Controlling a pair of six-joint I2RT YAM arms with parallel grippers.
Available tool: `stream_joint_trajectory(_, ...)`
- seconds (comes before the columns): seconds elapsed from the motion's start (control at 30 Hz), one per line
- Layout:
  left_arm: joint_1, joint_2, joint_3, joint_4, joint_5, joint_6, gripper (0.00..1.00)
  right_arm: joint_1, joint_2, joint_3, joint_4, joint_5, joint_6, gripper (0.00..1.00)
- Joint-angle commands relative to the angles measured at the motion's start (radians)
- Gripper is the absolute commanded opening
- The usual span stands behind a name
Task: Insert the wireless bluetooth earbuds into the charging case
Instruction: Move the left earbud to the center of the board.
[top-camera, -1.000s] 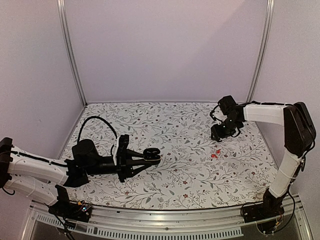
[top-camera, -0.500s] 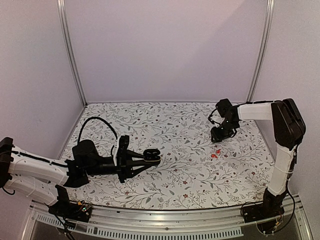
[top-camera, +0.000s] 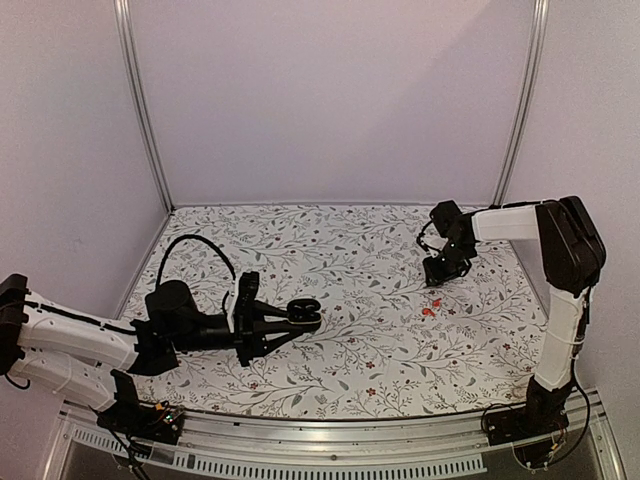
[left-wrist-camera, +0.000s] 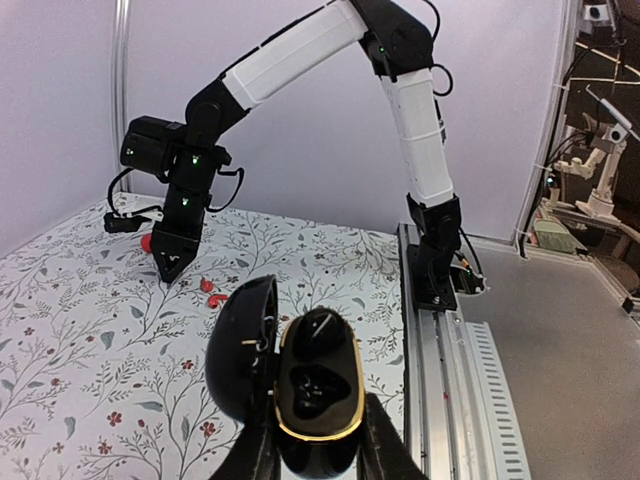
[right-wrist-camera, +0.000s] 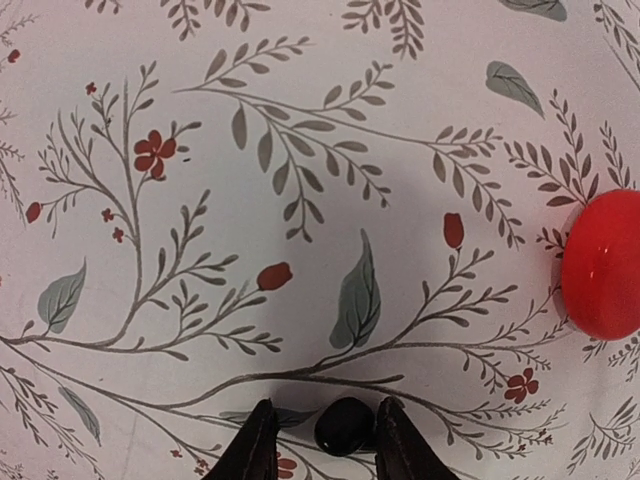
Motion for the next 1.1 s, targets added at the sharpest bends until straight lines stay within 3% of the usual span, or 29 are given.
stream_joint_trajectory(0.0,0.016,0.007,-0.012,0.034,0.004,0.006,0.00,-0.006,0.018,0.021,-0.005,0.015,-0.009,0.31)
stream_joint_trajectory(0.5,0.017,0.010,-0.010,0.032,0.000,0.006,0.00,-0.003,-0.016,0.033,0.008,-0.124,0.012,0.18)
stream_joint_trajectory(0.9,0.019,-0.007,-0.005,0.012,-0.002,0.010,0.00,0.022,-0.062,0.033,0.033,-0.199,0.033,0.16)
stream_joint_trajectory(1.07,0.020,-0.017,-0.003,0.001,-0.004,0.011,0.00,0.020,-0.091,0.002,0.024,-0.135,0.053,0.19)
